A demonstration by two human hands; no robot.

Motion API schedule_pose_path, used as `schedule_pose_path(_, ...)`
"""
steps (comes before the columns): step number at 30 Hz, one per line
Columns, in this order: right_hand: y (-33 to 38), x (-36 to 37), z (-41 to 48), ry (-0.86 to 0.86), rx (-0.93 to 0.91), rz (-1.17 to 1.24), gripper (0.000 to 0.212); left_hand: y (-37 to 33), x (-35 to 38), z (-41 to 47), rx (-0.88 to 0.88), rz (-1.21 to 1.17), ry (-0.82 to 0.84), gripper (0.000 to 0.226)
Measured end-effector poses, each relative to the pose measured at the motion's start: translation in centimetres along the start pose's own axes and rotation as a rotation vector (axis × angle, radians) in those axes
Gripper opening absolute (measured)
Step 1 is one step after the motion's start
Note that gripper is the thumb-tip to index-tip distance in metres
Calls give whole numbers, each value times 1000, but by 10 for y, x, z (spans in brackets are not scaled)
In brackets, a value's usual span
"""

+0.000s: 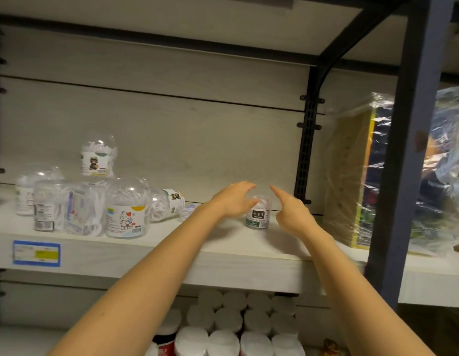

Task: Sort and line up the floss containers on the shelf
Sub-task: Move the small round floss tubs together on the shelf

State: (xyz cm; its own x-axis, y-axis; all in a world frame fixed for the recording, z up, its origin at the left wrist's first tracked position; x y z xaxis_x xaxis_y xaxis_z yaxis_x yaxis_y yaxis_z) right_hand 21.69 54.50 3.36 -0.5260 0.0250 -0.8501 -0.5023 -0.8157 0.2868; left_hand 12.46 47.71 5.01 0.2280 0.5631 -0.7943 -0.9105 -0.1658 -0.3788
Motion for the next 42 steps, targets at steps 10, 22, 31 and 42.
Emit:
schedule_pose_path(10,131,-3,-107,-225,-341,530,23,40,-99,-181,4,-322,-256,16)
schedule_pose_path(22,335,27,-123,-271,-489,419,16,161,-247,-289,43,-183,-581,8)
schedule_pose_path(31,405,50,-51,-158,-306,-490,51,226,-232,-229,-195,-334,-111,44)
schedule_pose_path(42,405,53,-46,113,-315,-112,53,223,-241,-241,-170,-650,-87,39)
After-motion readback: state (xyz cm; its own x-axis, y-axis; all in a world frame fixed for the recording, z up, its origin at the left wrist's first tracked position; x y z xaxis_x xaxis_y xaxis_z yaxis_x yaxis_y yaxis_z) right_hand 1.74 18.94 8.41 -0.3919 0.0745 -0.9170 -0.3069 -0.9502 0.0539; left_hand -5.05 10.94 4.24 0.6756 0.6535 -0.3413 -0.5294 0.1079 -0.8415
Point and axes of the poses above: each hand's wrist, its own z-axis towards the middle knuckle, its own x-axis out of the palm, y = z × x, the point moved 10 cm from there along z, towards the middle knuckle, and after that the axes turned 7 degrees about -z, right-handed, at the moved point
